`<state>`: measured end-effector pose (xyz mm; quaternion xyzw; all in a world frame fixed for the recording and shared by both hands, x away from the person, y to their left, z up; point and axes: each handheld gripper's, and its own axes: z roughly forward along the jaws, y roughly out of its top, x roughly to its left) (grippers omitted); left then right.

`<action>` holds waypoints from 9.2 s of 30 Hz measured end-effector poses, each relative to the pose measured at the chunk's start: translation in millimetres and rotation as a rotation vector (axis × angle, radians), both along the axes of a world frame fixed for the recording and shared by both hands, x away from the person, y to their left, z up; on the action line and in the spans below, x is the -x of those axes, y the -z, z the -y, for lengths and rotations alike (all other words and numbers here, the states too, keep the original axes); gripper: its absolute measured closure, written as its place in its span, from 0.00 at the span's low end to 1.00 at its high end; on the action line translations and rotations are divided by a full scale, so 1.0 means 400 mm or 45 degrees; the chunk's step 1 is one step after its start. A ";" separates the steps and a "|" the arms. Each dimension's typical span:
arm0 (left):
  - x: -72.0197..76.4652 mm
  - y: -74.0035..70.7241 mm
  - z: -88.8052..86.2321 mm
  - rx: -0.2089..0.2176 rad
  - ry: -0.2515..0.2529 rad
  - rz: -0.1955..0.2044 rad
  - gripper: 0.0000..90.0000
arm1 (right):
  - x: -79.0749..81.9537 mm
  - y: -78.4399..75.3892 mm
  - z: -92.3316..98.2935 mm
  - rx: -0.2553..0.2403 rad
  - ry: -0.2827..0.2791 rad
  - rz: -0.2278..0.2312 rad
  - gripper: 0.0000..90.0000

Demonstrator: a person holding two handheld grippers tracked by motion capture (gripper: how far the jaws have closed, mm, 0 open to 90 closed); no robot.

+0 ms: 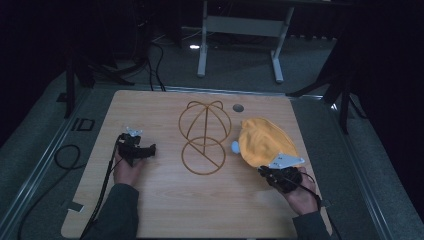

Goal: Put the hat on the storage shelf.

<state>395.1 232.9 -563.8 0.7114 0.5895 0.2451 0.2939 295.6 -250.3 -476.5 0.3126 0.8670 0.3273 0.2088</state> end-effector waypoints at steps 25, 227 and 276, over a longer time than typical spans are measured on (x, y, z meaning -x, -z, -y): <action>0.000 0.000 0.000 0.003 -0.002 0.002 0.14 | -0.038 -0.139 0.037 -0.113 0.153 0.157 0.92; -0.001 -0.001 0.001 0.003 0.006 -0.002 0.14 | -0.264 -0.266 -0.008 0.168 0.090 -0.219 0.90; -0.001 0.000 0.001 0.003 0.004 0.002 0.14 | -0.196 -0.364 0.053 -0.075 0.053 0.067 0.91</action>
